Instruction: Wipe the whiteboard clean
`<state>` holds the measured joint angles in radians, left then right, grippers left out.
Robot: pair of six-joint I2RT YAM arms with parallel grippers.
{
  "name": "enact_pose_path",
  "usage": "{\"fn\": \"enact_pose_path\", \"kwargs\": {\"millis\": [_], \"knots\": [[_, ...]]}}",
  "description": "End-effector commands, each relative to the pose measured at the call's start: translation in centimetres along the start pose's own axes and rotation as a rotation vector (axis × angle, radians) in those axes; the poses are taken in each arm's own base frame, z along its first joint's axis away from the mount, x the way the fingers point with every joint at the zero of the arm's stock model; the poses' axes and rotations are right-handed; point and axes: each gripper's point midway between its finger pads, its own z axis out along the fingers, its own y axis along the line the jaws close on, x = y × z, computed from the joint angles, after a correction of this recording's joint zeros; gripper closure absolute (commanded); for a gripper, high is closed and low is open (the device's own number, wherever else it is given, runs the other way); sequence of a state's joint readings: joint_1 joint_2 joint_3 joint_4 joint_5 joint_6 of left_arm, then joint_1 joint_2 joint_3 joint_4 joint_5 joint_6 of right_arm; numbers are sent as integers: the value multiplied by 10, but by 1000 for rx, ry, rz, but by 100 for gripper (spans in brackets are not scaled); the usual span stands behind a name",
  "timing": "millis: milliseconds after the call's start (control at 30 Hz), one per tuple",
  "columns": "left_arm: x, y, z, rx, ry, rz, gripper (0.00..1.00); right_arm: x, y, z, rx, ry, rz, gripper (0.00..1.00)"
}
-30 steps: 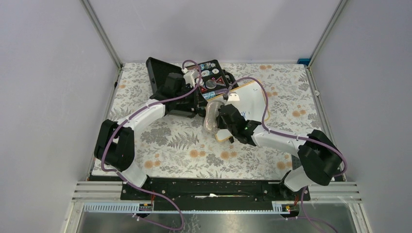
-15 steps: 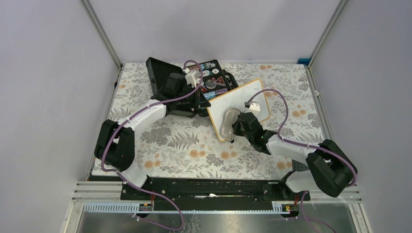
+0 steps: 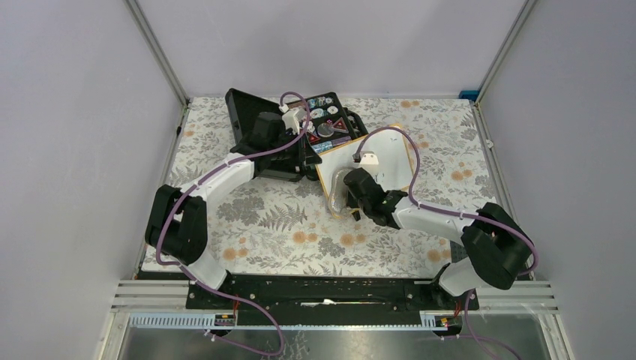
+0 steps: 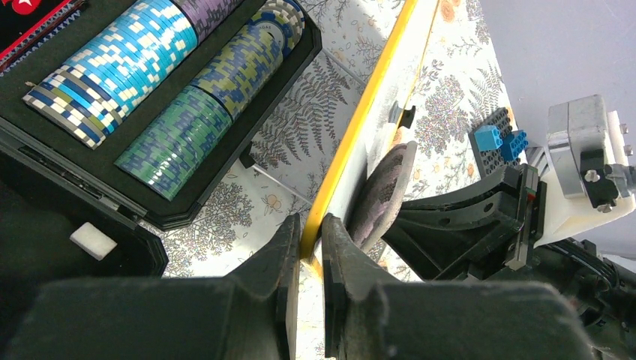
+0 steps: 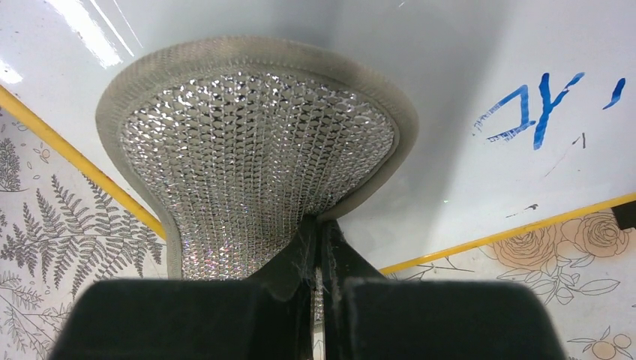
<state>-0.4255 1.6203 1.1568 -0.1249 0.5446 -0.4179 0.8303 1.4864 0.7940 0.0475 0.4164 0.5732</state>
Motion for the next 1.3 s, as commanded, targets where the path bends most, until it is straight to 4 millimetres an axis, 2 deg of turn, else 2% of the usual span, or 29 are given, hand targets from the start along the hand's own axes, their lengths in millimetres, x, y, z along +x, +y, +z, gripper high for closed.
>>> {"fn": "enact_pose_path", "kwargs": {"millis": [0, 33, 100, 200, 300, 433, 567, 733, 833, 900, 933, 967, 1067, 1267], "knots": [[3, -18, 0, 37, 21, 7, 100, -18, 17, 5, -84, -60, 86, 100], [4, -18, 0, 37, 22, 8, 100, -16, 2, 7, -68, -48, 112, 100], [3, -19, 0, 40, 20, 7, 100, 0, -37, 11, -25, -7, 182, 100], [2, -20, -1, 42, 18, 9, 100, 10, -88, 9, 58, -2, 243, 100], [2, -21, -1, 47, 19, 7, 100, 9, -116, 1, 121, -24, 247, 100], [2, -23, 0, 60, 23, 1, 100, -7, -103, -2, 61, -49, 235, 100], [5, -20, 1, 54, 29, -4, 100, -30, -73, 2, -16, -66, 222, 100], [7, -16, 4, 43, 33, -6, 100, -55, -3, 1, -129, -101, 160, 100], [7, -15, 5, 41, 35, -7, 100, -55, 44, -1, -211, -90, 117, 100], [8, -15, 5, 41, 37, -7, 100, -50, 64, -1, -257, -69, 101, 100], [8, -14, 6, 40, 38, -8, 100, -47, 68, 1, -267, -59, 105, 100], [8, -14, 5, 40, 37, -8, 100, -43, 66, 3, -259, -51, 110, 100], [8, -15, 5, 42, 37, -7, 100, -23, 44, 11, -185, -30, 96, 100], [6, -19, 3, 51, 32, -5, 100, 29, -33, 14, -10, 57, 116, 100]]}}
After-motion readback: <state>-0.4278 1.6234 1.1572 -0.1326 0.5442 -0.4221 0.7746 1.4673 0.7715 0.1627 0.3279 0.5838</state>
